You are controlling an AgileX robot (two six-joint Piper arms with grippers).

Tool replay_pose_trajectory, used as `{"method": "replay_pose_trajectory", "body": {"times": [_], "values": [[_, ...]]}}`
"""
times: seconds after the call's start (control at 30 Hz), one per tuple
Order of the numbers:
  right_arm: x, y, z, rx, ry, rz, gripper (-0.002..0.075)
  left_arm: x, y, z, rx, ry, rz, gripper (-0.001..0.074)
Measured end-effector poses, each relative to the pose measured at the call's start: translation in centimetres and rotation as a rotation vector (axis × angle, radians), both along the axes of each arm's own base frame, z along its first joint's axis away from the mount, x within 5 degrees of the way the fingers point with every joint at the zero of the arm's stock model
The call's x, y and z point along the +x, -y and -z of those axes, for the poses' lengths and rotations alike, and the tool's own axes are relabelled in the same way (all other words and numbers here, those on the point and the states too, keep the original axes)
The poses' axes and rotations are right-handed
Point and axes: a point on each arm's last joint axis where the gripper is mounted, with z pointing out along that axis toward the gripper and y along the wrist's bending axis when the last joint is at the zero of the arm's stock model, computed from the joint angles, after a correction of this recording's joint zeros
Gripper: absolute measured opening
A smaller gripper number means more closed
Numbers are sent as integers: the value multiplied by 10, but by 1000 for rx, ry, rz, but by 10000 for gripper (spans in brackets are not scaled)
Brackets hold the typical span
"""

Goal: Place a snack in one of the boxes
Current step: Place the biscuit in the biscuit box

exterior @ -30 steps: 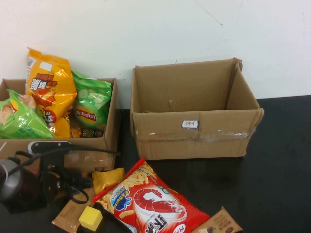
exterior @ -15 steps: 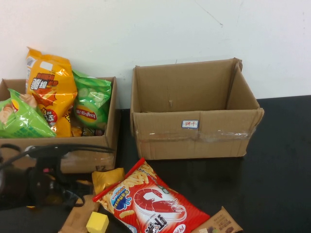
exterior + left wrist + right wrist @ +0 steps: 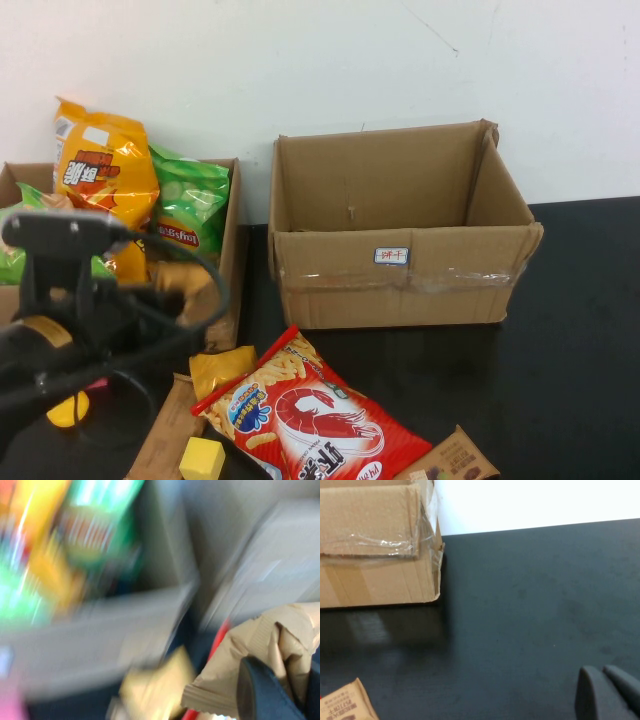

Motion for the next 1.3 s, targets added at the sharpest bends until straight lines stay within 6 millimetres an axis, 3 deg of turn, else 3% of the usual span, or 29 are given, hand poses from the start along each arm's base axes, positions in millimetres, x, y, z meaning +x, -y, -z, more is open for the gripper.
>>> {"method": "replay_pose_trajectory", "body": {"times": [0.13,0.23,0.57,0.73,1.0,1.1,1.23,1.3], "values": [[0,0,0,0,0,0,-1,-5,15,-25,-56,183,38,90],[0,0,0,0,0,0,-1,5,27,-41,-92,244,54,89],[0,0,0,2,0,0,-1,72,69,-62,-117,287,85,80],[0,0,0,2,0,0,-1,113,96,-58,-95,300,117,79],[0,0,0,2,0,0,-1,175,134,-23,-75,270,134,64],[0,0,0,2,0,0,-1,193,143,2,-74,218,126,133],[0,0,0,2,0,0,-1,201,149,30,-40,123,136,393],[0,0,0,2,0,0,-1,200,149,35,-24,77,143,502]]}}
